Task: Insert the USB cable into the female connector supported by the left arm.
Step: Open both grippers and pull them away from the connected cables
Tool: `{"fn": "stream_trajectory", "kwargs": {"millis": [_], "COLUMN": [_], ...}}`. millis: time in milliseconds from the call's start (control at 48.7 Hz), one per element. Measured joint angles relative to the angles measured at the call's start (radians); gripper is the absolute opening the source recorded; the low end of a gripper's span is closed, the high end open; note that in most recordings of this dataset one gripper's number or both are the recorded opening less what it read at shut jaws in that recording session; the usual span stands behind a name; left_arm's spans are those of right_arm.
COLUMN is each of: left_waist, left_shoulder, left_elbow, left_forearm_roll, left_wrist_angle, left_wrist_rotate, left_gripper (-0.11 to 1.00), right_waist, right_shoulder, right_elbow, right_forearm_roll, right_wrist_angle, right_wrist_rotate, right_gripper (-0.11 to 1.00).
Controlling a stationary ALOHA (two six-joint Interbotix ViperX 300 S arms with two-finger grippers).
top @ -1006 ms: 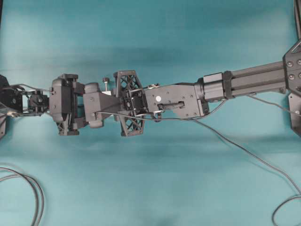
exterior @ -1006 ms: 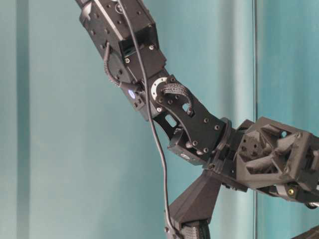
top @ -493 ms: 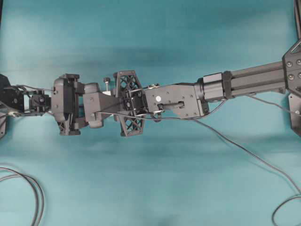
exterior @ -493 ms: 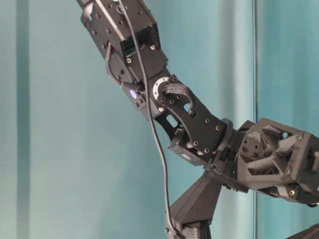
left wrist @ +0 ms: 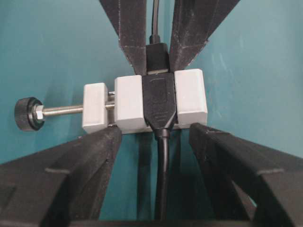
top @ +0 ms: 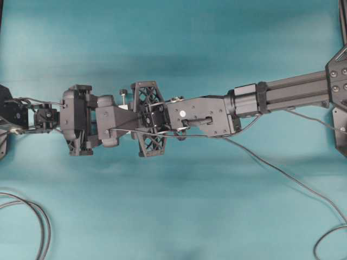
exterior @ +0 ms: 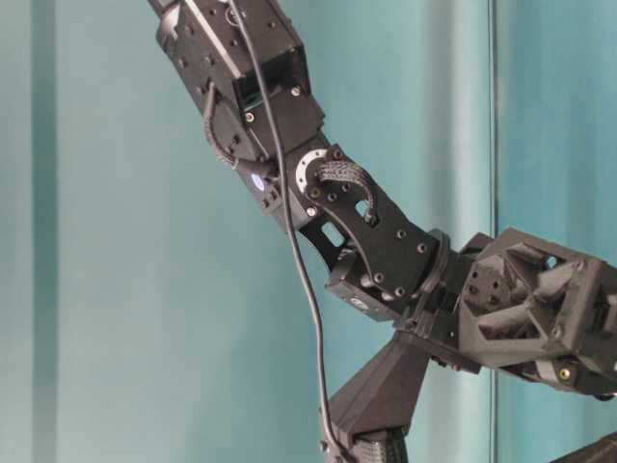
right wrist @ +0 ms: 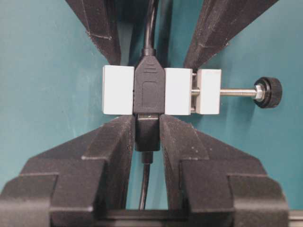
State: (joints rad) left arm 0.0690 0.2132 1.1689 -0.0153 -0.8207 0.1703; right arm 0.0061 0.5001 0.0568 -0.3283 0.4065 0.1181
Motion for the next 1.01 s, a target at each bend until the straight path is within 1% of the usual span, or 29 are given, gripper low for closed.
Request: {"fn": "stream_trajectory", "kwargs": {"millis": [431,472,616,677,800,1006], "left_waist": [-0.005,-0.005,-0.015,-0.025,-0.037,-0.040], "left_shoulder": [-0.014,-0.014,-0.021,-0.029,-0.066,-0.172], "left_elbow": [-0.003,-0.003,-0.005,-0.002,0.031,0.097], "left_forearm_roll": [-0.003,-0.003,-0.003,-0.003,-0.006,-0.026], "left_wrist_angle": [0.009,0.009,0.011,0.012,0.018,0.038], "left_wrist_rotate": [0.000,0.000,0.000,0.000,-0.005,-0.006], "left_gripper": [0.78,0.78,0.78,0.78,0.78,0.78], "right_waist": [0.018,0.021,0.034,0.038,0.040,0.038], "right_shoulder": [0.000,-0.002,-0.002,-0.005,-0.041,-0.137], "right_elbow": [-0.012,-0.012,-0.012,-0.008,0.021,0.103], "right_forearm_roll": [-0.002,-0.002,-0.002,-0.002,-0.002,-0.002], "right_wrist_angle": [0.080,0.087,0.095,0.097,0.098,0.098], "right_wrist_rotate": [-0.014,-0.015,-0.011,-0.011,-0.008,0.037], "right_gripper": [0.21,0.23,0.47,0.53,0.52,0.52]}}
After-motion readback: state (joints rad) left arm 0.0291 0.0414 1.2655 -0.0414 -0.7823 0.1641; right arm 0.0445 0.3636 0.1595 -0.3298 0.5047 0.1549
